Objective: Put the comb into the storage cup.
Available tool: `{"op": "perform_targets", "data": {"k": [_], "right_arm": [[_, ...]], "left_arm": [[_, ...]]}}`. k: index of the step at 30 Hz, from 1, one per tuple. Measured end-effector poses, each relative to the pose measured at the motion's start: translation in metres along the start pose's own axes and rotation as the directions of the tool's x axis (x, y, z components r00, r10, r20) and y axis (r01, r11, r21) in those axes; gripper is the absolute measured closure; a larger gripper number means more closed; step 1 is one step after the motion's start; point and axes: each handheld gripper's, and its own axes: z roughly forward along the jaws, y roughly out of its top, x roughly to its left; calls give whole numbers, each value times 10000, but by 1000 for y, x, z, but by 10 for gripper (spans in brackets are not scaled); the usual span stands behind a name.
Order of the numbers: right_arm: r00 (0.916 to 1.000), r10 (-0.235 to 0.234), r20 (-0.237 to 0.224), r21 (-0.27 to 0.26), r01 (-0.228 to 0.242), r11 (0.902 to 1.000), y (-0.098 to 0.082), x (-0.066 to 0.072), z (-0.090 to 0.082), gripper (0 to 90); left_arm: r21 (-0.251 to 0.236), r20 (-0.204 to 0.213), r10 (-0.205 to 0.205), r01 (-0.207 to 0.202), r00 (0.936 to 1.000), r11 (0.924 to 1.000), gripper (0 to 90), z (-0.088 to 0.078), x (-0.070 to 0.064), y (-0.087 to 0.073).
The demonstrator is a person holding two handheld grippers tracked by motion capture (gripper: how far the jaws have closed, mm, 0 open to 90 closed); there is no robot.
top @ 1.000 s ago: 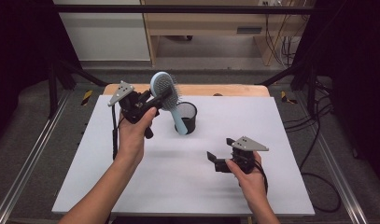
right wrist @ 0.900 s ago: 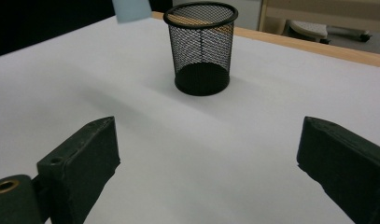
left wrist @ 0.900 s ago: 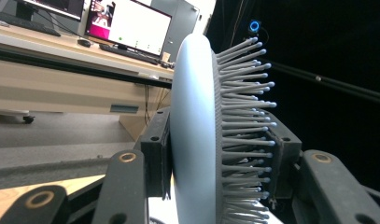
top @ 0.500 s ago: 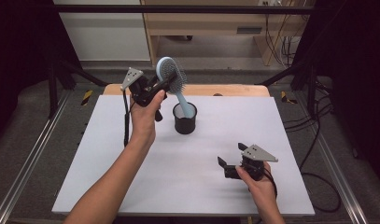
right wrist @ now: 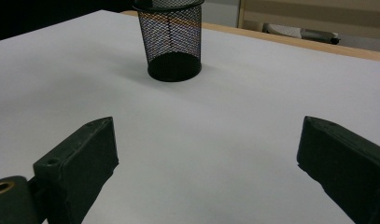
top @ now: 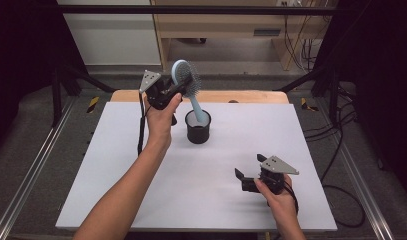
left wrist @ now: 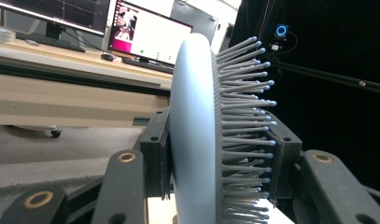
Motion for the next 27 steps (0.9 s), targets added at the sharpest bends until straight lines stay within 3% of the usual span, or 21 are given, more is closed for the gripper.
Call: {"op": "perform_targets", "data": {"k": [11, 20, 27], "right_arm": [[9993, 56, -381, 206, -48, 9998, -1, 1, 1, 38], [9995, 29, -326, 255, -21, 9997, -2, -1, 1, 38], [9996, 67, -265, 290, -59, 9996, -2, -3, 1, 37]], "left_arm": [[184, -91, 285, -283, 9996, 9994, 524, 7, 1, -9], [431, -100, 162, -158, 9998, 9989, 523, 13, 5, -20], [668, -4, 409, -408, 9992, 9969, 522, 18, 1, -27]]}}
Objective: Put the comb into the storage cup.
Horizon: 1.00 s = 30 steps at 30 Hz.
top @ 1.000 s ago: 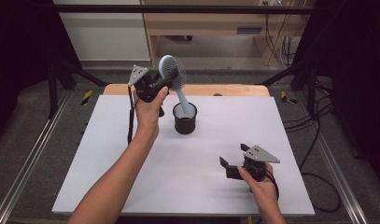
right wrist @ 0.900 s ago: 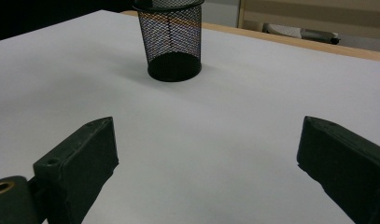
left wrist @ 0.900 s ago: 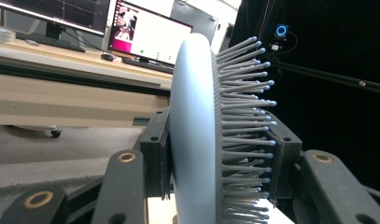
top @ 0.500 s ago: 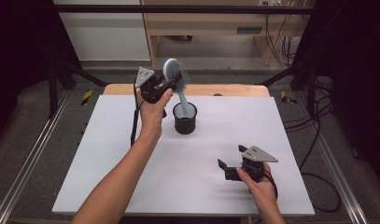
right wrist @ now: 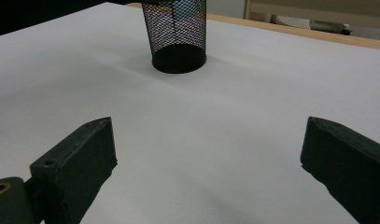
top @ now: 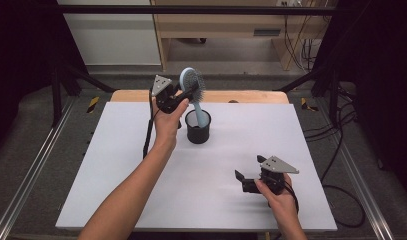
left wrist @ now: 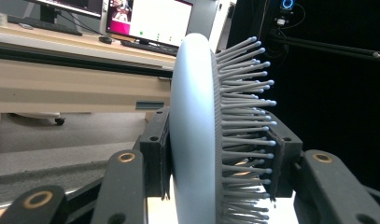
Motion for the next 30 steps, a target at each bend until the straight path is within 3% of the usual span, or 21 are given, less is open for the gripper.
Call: {"op": "perform_targets", "data": {"k": [12, 30], "right_arm": [[10000, -5, -18, 63, 5, 10000, -1, -1, 0, 34], [9999, -117, -105, 179, 119, 9998, -1, 1, 1, 33]], "left_arm": [[357, -12, 219, -218, 9998, 9991, 521, 7, -2, -15], [623, -25, 232, -230, 9997, 9978, 518, 8, -3, -31]]}}
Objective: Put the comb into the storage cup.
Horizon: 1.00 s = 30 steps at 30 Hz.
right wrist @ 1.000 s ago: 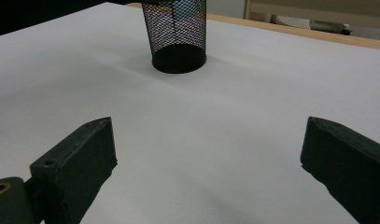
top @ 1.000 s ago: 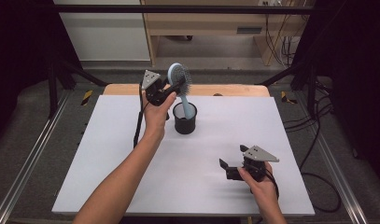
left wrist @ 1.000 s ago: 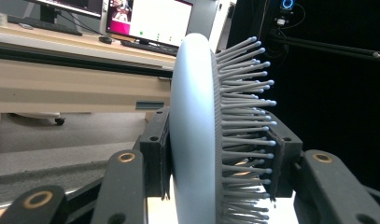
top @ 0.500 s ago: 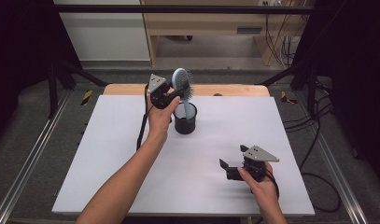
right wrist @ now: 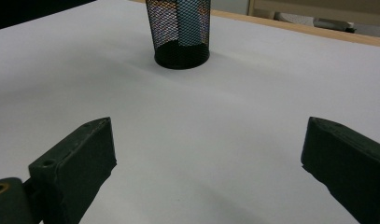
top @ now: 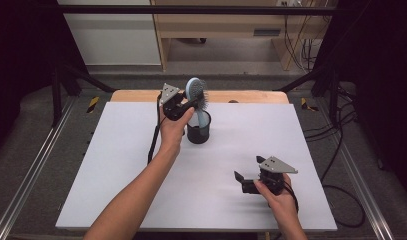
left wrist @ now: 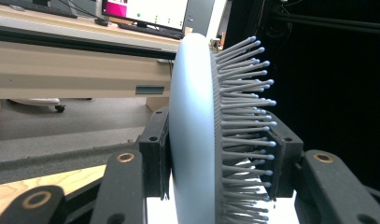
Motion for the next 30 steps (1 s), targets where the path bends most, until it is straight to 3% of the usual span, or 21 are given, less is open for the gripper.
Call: {"op": "perform_targets", "data": {"k": [22, 30], "right_arm": [[10000, -2, -99, 42, 3, 10000, 0, 2, 1, 33], [9999, -45, -115, 38, 45, 10000, 0, 2, 2, 34]], "left_arm": [[135, -120, -177, 179, 9998, 9997, 512, -2, 5, -12], [186, -203, -52, 56, 9998, 9998, 498, -4, 6, -12]]}}
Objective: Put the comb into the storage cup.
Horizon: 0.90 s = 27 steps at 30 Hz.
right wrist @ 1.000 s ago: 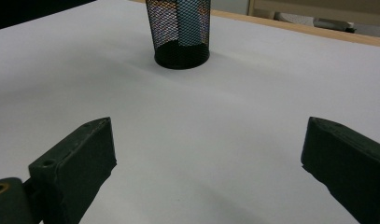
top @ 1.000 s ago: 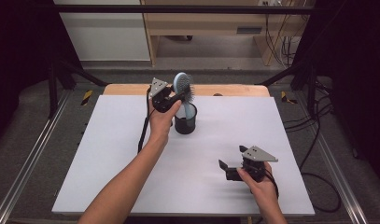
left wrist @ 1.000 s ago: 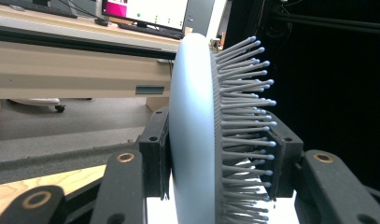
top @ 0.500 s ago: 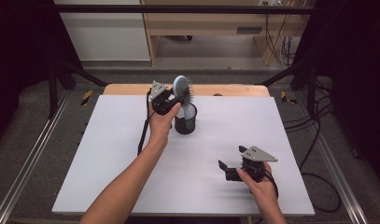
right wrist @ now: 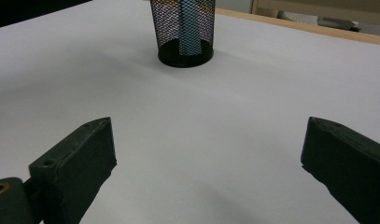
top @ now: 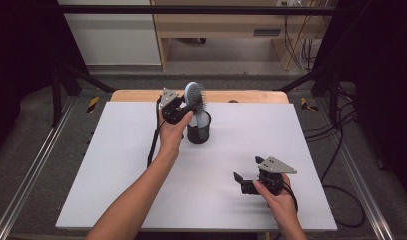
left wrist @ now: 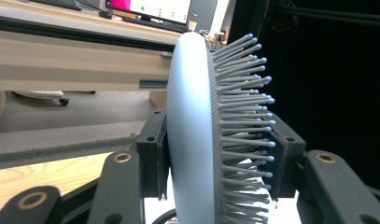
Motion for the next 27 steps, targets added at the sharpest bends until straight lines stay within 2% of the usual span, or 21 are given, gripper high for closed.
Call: {"op": "perform_targets", "data": {"k": [13, 27], "right_arm": [[10000, -30, -17, 43, 30, 10000, 0, 1, 1, 33], [10000, -4, -46, 16, 4, 10000, 0, 1, 1, 33]], "left_arm": [[7, -157, -454, 455, 9988, 9990, 465, -7, 13, -2], [88, -393, -307, 311, 9988, 9995, 420, -9, 21, -4]]}}
